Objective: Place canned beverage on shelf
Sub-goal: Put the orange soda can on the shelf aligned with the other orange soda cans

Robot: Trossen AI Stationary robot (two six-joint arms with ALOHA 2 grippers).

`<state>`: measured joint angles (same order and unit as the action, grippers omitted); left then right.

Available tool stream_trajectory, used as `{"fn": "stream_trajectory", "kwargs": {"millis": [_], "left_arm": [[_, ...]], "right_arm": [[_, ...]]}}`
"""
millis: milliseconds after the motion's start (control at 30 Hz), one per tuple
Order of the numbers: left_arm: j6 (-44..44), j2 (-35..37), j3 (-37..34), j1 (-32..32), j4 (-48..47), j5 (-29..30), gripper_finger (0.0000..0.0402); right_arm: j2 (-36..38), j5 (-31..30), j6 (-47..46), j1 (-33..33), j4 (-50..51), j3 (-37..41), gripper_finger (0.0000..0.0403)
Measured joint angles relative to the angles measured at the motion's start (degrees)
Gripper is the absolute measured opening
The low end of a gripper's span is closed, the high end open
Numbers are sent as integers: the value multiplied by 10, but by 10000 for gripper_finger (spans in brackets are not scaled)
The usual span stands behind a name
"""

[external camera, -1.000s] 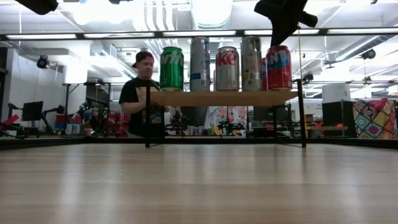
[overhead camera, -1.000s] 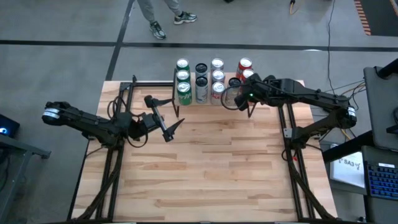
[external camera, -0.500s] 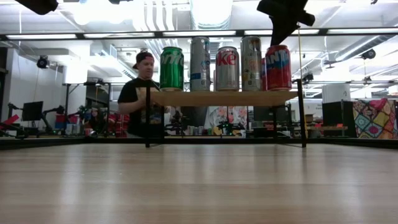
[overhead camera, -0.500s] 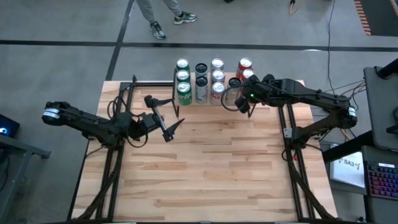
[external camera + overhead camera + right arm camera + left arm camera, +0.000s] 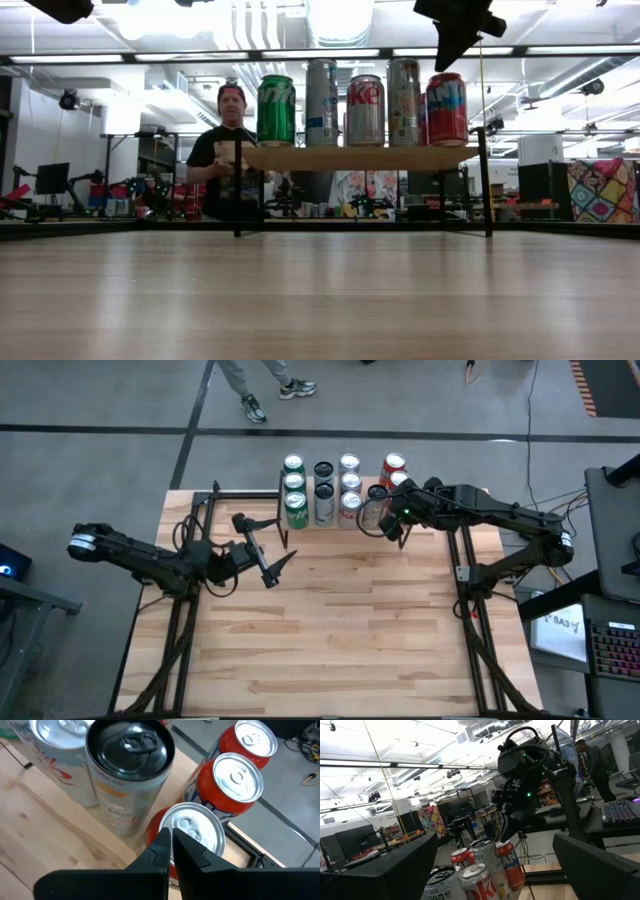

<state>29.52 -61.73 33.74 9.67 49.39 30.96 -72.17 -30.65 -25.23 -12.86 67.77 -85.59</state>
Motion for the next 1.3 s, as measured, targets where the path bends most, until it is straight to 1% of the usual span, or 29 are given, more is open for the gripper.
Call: {"fn": "stream_trajectory", "kwargs": {"millis": [400,800,900,1000,1100,1167,1233,1300], "left_arm": [[0,0,0,0,-3,0,382],[-15,0,0,0,-12,0,382],[-20,0,0,0,-16,0,381],[-28,0,0,0,-20,0,382],[-37,0,0,0,-23,0,381],[-43,0,0,0,-25,0,381],[-49,0,0,0,-25,0,382],[-51,0,0,0,-25,0,381]], "right_arm": [[1,-6,8,4,-5,-15,9],[-1,-7,-28,69,-8,-17,9],[-2,5,-46,88,-6,-17,9],[-2,57,-58,100,-2,-17,9],[-3,93,-116,104,35,-17,9],[-3,100,-155,103,86,-17,9],[-3,92,-191,102,142,-17,9],[-3,64,-220,101,190,-17,9]]}}
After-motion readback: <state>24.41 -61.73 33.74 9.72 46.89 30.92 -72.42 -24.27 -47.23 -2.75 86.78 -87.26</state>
